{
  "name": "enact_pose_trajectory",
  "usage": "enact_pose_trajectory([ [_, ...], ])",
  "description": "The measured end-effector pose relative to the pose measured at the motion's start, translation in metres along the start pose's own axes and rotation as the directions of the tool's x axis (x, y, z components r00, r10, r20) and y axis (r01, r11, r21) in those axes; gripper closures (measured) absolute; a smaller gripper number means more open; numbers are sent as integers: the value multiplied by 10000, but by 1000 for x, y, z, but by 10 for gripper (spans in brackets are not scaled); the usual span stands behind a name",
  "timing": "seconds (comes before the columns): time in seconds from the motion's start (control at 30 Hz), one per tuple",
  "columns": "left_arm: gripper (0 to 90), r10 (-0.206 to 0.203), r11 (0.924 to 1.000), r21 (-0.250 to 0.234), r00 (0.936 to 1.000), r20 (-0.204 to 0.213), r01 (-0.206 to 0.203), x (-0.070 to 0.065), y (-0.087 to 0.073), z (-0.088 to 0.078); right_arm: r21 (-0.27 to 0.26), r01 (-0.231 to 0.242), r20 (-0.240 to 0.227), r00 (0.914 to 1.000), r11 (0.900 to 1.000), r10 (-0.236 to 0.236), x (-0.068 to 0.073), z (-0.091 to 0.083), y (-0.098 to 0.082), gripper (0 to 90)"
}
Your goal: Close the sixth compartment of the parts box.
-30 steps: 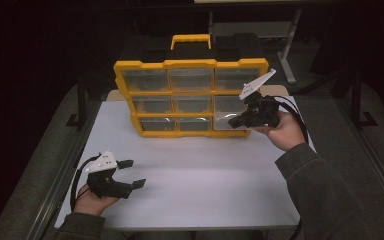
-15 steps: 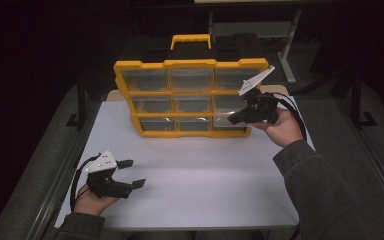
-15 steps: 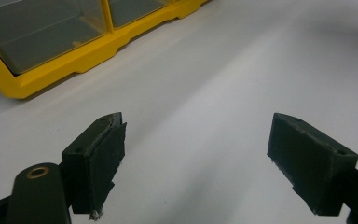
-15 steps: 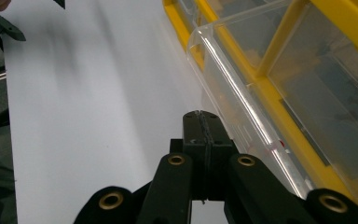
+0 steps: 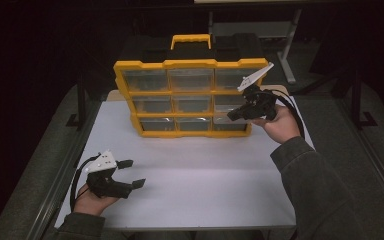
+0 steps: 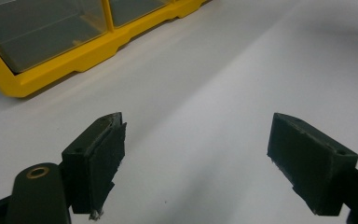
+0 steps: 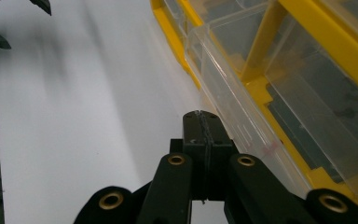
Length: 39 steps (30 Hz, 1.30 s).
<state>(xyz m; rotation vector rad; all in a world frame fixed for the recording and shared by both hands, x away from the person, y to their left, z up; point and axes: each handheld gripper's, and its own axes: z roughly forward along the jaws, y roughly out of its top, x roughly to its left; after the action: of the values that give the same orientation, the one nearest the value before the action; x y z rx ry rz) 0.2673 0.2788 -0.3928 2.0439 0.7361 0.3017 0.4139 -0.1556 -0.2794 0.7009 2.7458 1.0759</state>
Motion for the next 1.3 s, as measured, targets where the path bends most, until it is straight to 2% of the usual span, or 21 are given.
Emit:
enact_pose_trajectory([
  [0.33,185,-67,10000,-63,10000,16,67,1,-1,0,30,-175,165,9997,9998,175,-4,1,4,890],
  [0.47,185,-68,10000,-48,10000,23,68,1,-1,0,226,-88,411,9991,9997,79,-7,3,6,890],
  [0.53,185,-105,9999,-51,9999,22,105,1,-1,0,207,-218,423,9989,9995,209,-7,3,6,891],
  [0.9,185,-193,9998,-71,9998,25,193,1,-2,-1,332,-133,627,9980,9994,112,-12,6,10,890],
  [1.3,184,-71,9999,-81,10000,19,71,2,-1,-2,433,-99,792,9968,9990,64,-14,5,14,890],
])
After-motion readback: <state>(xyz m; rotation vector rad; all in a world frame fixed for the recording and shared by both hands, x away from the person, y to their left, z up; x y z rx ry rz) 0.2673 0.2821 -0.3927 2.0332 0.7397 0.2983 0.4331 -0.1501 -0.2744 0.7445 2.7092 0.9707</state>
